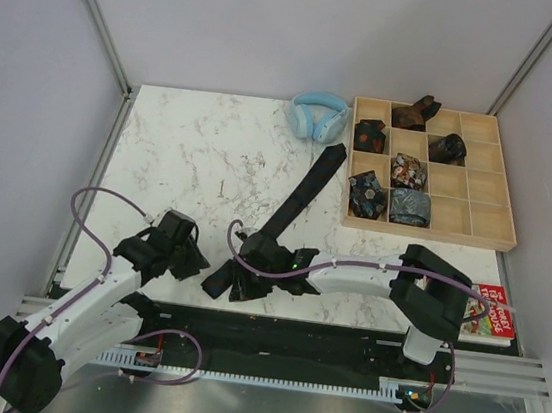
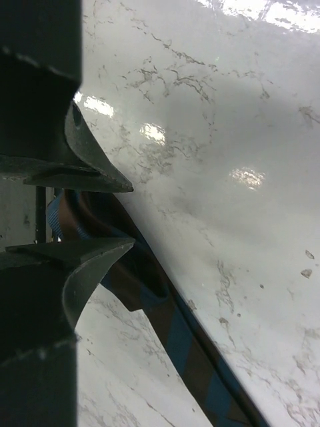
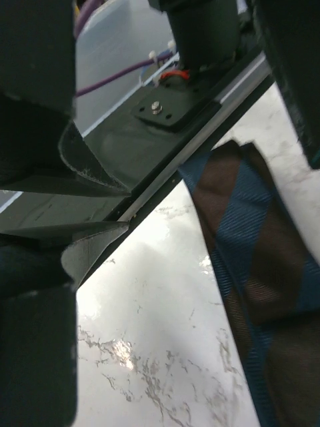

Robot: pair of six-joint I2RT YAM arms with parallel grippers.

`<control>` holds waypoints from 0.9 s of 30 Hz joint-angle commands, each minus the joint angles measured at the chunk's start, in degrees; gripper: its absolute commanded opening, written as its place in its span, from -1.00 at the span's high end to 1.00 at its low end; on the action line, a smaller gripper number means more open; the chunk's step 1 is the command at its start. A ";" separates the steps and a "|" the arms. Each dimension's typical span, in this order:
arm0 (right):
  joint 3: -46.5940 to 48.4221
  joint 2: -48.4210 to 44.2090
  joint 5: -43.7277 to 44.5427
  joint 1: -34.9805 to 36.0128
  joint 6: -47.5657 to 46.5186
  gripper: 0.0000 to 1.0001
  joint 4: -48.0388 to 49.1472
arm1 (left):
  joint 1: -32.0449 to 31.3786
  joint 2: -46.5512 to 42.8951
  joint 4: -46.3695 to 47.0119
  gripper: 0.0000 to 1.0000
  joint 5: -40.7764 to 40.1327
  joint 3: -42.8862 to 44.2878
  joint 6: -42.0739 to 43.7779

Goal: Roll the ties
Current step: Roll the tie at the center of the board.

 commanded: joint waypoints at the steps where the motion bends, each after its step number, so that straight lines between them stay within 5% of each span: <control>1: -0.23 3.43 0.54 0.59 0.60 0.39 2.61 | -0.10 0.45 2.97 0.22 1.72 -0.97 2.48; 27: 5.31 12.67 -0.17 0.68 -1.42 0.39 4.99 | -0.10 -4.03 3.14 0.25 13.24 -6.77 -2.53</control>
